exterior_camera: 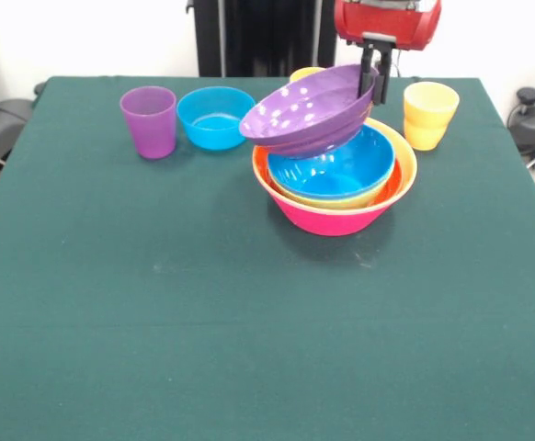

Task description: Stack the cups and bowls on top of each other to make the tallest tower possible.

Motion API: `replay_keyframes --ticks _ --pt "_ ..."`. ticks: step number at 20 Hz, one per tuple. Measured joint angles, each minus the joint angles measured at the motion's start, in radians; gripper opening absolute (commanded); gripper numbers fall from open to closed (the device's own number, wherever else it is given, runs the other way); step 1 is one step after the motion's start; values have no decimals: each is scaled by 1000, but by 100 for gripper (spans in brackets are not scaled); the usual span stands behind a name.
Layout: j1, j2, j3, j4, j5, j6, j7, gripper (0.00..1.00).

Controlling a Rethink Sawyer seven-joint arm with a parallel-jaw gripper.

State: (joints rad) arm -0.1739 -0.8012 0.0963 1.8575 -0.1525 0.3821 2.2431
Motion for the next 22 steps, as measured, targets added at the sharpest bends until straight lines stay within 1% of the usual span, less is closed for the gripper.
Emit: replay_keyframes --ticks 6,9,14,19,20,22 --pt "7 42 -23 -2 0 -27 0 0" --pt "7 65 -24 -2 0 -68 0 0" --pt "8 89 -29 -3 0 -116 0 0" --pt "10 102 -31 -6 0 -134 0 0" --pt "11 105 -32 -8 0 -138 0 100" --pt "11 112 -34 -8 0 -144 0 100"
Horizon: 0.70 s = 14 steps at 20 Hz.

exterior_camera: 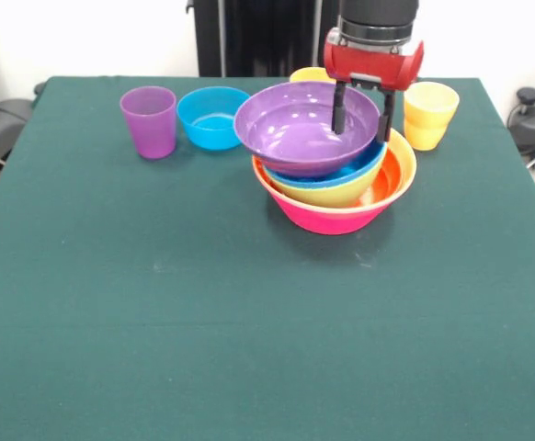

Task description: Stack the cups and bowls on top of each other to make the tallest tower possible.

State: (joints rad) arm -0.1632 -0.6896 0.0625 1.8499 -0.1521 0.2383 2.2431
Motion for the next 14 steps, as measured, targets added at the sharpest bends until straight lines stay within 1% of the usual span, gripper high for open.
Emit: replay_keyframes --ticks 6,14 --pt "0 22 -2 0 0 -30 0 100" --pt "3 24 -4 0 0 -35 0 100"
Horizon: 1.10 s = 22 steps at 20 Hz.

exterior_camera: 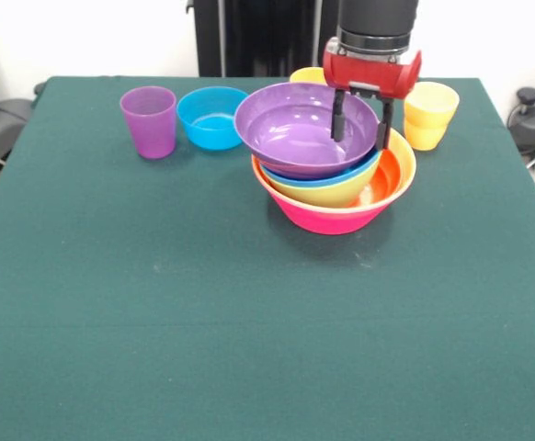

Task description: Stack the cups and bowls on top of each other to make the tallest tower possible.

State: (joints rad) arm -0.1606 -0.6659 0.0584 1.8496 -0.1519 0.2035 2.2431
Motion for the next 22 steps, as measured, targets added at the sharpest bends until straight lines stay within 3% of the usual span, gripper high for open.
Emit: replay_keyframes --ticks 12,18,22 --pt "-2 -18 0 1 2 20 0 100" --pt "-19 -106 4 1 27 160 0 100" --pt "-35 -175 6 -14 54 318 0 100"
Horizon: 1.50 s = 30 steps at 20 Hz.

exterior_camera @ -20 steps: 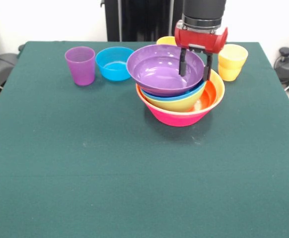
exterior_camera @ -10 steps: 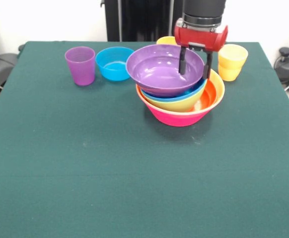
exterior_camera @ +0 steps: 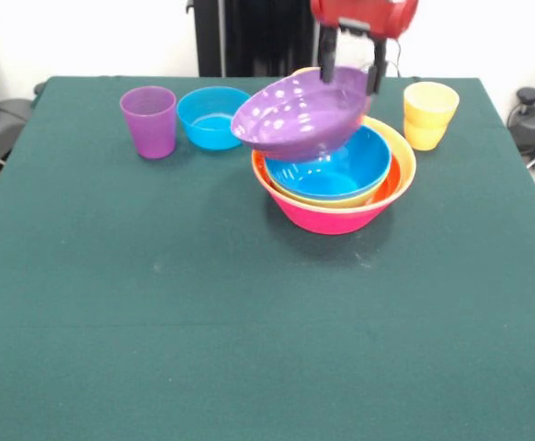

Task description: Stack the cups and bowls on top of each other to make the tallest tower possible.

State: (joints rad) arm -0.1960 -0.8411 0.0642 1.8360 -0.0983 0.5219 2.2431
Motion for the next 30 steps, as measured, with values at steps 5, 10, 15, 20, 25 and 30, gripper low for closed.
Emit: replay_keyframes --ticks 5,10,15,20,25,30 --pt "-22 -54 2 -35 21 150 0 100" --pt "-34 -76 3 -65 29 199 0 100" --pt "-39 -78 5 -80 29 200 0 100" --pt "-39 -78 8 -81 29 200 0 100" --pt "-39 -77 8 -81 29 200 0 100" --pt "-39 -77 9 -81 29 200 0 100"
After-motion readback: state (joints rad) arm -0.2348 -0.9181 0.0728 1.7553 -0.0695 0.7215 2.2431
